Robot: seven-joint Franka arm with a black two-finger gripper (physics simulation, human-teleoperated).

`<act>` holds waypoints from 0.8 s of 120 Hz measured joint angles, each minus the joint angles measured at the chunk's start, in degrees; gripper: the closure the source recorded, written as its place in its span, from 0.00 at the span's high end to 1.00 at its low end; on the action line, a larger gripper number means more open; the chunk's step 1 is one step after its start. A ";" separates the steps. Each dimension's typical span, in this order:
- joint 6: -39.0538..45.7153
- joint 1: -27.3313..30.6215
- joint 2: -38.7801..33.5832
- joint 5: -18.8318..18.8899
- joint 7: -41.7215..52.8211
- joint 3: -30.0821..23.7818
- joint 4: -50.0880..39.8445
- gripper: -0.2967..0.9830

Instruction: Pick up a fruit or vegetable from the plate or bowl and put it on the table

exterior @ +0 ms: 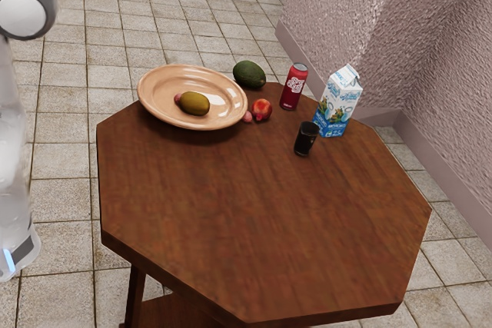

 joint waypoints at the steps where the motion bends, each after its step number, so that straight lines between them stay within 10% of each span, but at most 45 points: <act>1: -0.27 -0.97 0.05 0.06 -0.03 -0.09 -0.20 0.75; 20: -3.07 -10.64 3.90 0.73 -0.49 -0.02 -7.24 0.75; 39: 6.07 -21.05 -0.61 -0.23 0.12 9.08 -32.36 0.75; 61: 15.96 8.79 -3.33 -0.66 1.27 14.60 -45.45 0.75; 96: 26.42 2.73 -4.98 -0.78 2.66 17.13 -52.48 0.75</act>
